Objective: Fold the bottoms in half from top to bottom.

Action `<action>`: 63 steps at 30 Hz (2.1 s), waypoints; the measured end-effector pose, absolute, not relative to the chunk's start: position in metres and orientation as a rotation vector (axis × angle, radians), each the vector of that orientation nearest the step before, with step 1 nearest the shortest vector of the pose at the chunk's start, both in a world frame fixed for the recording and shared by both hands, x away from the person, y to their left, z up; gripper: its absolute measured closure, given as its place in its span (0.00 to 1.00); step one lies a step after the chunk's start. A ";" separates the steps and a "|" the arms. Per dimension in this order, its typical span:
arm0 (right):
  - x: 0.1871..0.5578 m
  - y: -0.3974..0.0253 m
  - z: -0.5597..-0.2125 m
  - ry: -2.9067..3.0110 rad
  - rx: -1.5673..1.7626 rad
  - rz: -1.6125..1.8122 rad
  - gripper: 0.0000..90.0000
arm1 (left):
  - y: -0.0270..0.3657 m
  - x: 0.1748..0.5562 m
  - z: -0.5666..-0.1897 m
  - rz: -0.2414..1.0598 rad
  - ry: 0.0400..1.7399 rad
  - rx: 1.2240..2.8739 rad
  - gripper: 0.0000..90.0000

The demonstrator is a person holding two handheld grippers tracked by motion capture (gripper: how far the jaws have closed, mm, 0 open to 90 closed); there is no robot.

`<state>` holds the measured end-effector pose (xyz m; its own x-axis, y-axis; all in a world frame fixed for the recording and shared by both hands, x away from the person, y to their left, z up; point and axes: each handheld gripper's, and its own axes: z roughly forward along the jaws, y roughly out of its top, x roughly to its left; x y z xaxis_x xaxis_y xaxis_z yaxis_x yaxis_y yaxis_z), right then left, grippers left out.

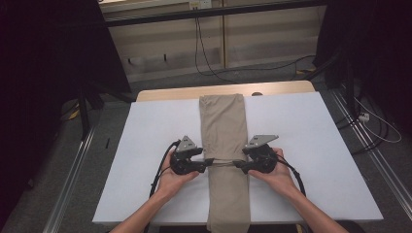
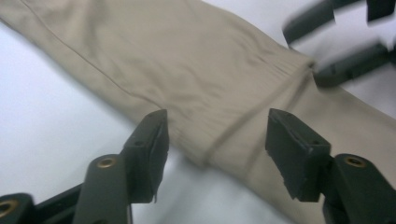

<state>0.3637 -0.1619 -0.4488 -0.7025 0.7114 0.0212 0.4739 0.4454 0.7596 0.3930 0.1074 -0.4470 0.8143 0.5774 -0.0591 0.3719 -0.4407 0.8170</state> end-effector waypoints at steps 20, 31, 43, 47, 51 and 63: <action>0.368 -0.165 -0.442 2.341 1.022 1.125 0.75 | 0.099 0.391 -0.444 0.307 0.589 2.132 0.54; 0.372 -0.165 -0.443 2.333 1.025 1.120 0.70 | 0.096 0.392 -0.447 0.337 0.574 2.174 0.58; 0.376 -0.158 -0.448 2.347 1.004 1.070 0.89 | 0.084 0.411 -0.455 0.331 0.602 2.167 0.86; 0.372 -0.158 -0.444 2.350 0.988 1.073 0.93 | 0.084 0.405 -0.448 0.295 0.615 2.165 0.94; 0.362 -0.165 -0.433 2.358 0.994 1.174 0.93 | 0.091 0.390 -0.435 0.239 0.581 2.143 0.95; 0.282 -0.173 -0.425 2.447 0.944 1.260 0.93 | 0.101 0.317 -0.427 0.092 0.460 2.176 0.94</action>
